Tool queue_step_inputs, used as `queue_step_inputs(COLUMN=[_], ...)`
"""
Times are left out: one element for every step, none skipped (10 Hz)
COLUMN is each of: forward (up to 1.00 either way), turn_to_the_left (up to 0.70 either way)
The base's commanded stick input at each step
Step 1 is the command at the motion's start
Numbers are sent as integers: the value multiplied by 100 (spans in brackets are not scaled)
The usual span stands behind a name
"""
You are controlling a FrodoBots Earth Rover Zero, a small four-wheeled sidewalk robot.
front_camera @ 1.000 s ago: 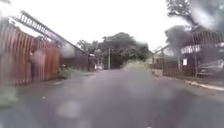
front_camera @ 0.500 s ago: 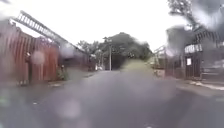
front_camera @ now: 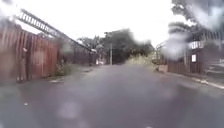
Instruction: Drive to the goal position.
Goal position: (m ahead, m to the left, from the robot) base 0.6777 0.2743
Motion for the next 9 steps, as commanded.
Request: queue_step_inputs(forward=[70,70,70,70,70,70,70,70,70], turn_to_the_left=[0,0,0,0,0,0,0,0,0])
